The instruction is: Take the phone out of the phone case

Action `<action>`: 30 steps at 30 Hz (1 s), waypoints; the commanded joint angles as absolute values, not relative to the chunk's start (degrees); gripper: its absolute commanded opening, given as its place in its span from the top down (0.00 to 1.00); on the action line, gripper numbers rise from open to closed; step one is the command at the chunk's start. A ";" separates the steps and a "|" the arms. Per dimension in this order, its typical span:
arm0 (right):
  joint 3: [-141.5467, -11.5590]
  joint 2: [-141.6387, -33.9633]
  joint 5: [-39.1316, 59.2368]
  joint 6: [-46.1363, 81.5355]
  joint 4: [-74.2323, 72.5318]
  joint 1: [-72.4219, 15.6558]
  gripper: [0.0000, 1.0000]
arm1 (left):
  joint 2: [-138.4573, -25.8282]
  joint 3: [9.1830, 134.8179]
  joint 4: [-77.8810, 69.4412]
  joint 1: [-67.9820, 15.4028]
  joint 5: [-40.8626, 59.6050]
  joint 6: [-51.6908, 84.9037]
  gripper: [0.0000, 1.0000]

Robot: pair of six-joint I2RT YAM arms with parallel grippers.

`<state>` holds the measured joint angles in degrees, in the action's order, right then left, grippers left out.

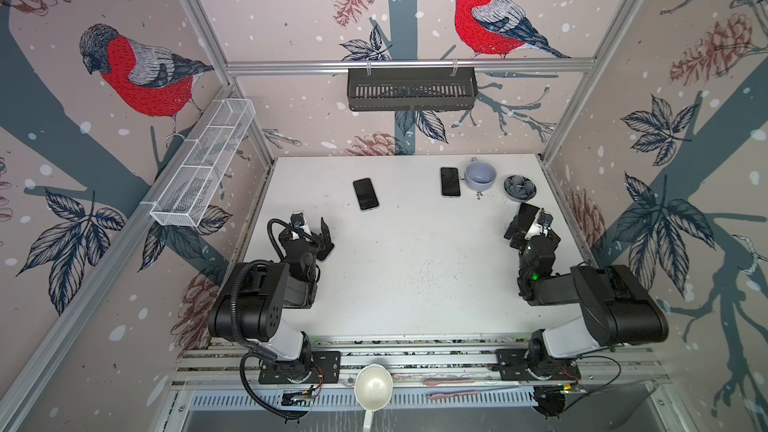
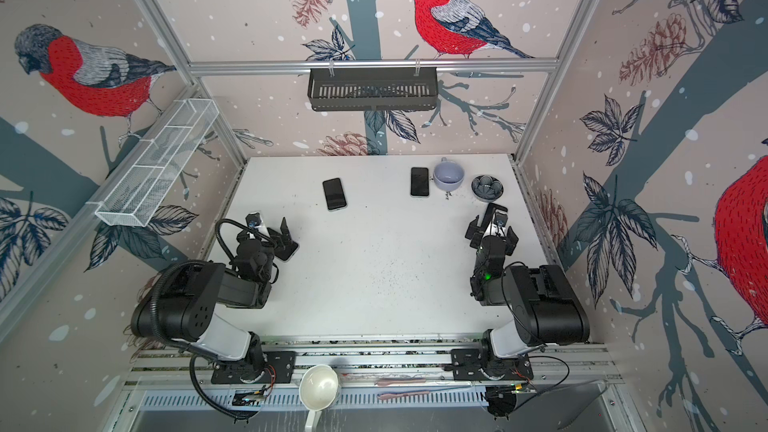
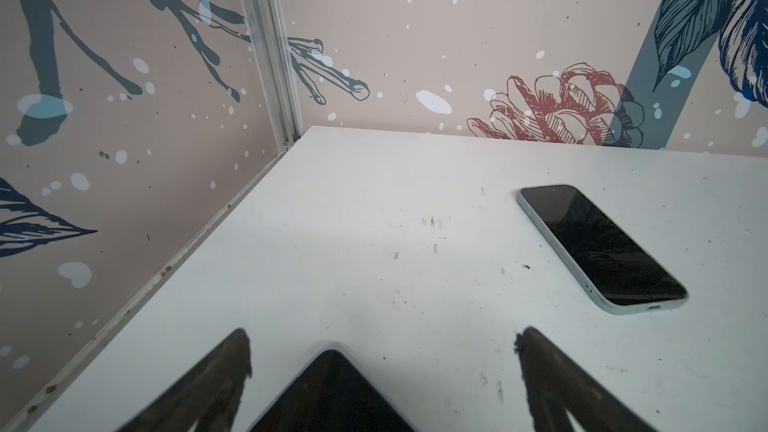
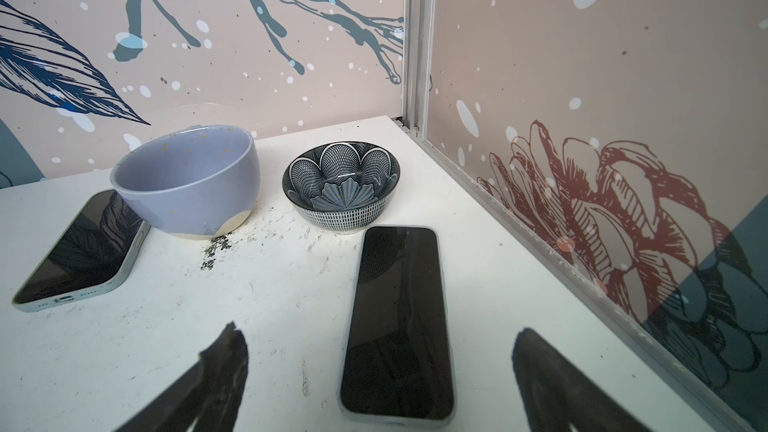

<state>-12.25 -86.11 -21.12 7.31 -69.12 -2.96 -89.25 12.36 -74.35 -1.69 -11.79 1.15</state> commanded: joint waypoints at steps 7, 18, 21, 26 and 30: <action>-12.35 -86.04 -21.01 7.00 -70.71 -2.97 0.00 | -89.12 12.38 -76.75 -1.63 -11.36 1.32 0.01; -12.22 -85.87 -21.67 6.82 -71.21 -3.22 0.01 | -89.12 12.38 -76.72 -1.66 -11.37 1.32 0.01; -12.95 -82.29 -26.74 3.36 -68.45 -6.84 0.01 | -87.45 11.65 -76.70 -1.73 -10.43 0.95 0.01; -21.44 -69.65 -32.82 7.58 -41.81 -13.31 0.01 | -72.52 12.58 -62.87 -5.36 -19.06 1.12 0.01; -27.68 -61.52 -30.20 16.71 -23.65 -15.79 0.01 | -58.99 19.54 -39.66 -6.76 -20.86 11.48 0.01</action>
<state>-25.15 -64.77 -29.98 9.34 -41.28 -14.70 -64.25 16.34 -56.21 -6.35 -17.76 4.47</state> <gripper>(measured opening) 0.996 0.990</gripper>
